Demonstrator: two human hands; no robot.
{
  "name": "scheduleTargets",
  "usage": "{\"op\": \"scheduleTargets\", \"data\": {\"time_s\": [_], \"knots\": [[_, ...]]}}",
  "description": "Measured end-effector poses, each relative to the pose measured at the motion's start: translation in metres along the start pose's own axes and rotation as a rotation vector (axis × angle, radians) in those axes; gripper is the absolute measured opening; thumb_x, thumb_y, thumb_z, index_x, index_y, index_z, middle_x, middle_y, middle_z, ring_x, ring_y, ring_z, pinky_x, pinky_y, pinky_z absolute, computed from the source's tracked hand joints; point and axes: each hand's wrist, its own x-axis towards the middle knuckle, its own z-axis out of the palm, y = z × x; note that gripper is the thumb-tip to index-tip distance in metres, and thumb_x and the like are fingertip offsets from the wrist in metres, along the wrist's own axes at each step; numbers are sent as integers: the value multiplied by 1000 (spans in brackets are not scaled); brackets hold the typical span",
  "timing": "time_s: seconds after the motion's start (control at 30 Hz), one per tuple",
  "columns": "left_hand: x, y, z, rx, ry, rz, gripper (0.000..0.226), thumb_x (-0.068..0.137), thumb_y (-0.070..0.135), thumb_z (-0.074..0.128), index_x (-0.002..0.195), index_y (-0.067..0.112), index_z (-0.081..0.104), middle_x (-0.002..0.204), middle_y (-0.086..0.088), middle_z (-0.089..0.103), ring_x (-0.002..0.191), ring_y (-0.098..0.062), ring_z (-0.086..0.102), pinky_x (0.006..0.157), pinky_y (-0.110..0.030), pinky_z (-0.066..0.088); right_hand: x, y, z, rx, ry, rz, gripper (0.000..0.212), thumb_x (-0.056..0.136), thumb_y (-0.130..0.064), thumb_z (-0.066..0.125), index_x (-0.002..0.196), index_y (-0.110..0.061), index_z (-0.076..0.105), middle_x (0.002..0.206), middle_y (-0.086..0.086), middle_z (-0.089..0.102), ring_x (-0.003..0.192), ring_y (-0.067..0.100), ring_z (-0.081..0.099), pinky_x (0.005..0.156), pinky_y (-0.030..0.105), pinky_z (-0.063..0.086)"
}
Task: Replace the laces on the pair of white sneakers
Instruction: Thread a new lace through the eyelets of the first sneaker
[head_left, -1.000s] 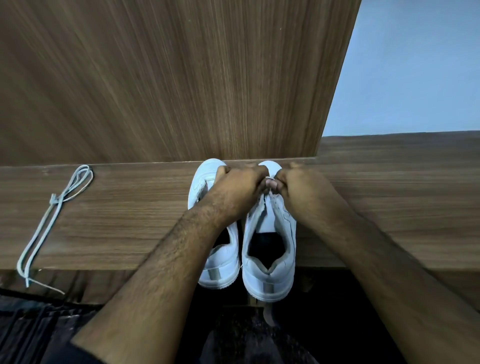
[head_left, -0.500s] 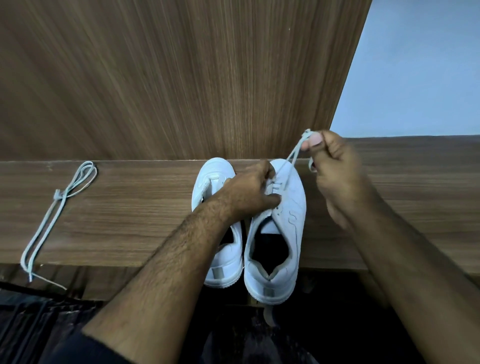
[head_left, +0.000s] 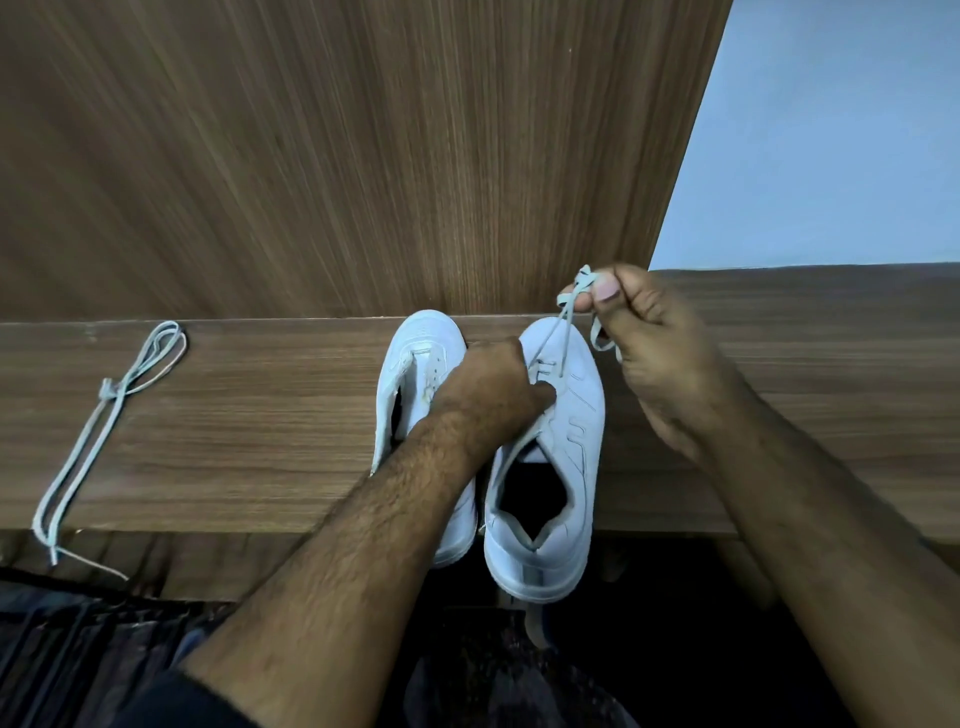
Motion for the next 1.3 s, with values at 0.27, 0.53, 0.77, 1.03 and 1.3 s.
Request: {"op": "scheduleTargets", "data": {"time_s": [0.27,0.53,0.77,1.03,1.3], "knots": [[1,0,-4,-84,-21,50,49,85,24,69,132,22,55,129,-9,51,121,-26,50,102,-37,44,9,7,-19,-356,111,-57,31,104,-38,46,89,-23,69,68,-26,58,64,-8,51,69,23,39],[3,2,-8,-486,36,87,18,92,26,72,85,11,65,81,-8,70,70,-8,60,71,-32,52,7,9,-25,-643,71,-123,26,103,-34,49,99,-20,70,97,-4,58,99,19,57,78,30,41],[5,-3,-9,-187,2,160,20,82,31,81,82,16,67,74,6,67,72,-9,59,76,-31,48,-1,11,-38,-1270,-174,382,30,94,-54,55,100,-27,66,120,8,61,119,33,53,103,46,39],[6,-7,-9,-278,-73,203,8,79,31,79,85,28,75,83,5,75,85,-19,72,88,-48,56,-2,13,-4,-745,-235,17,30,103,-30,51,131,-27,60,115,-10,68,103,10,63,82,24,48],[5,-12,-18,-424,13,93,10,80,19,85,89,17,81,80,4,77,81,-6,72,78,-20,56,7,21,-16,-613,-45,60,7,94,-29,66,88,-30,69,79,-10,69,71,1,61,67,26,51]]}}
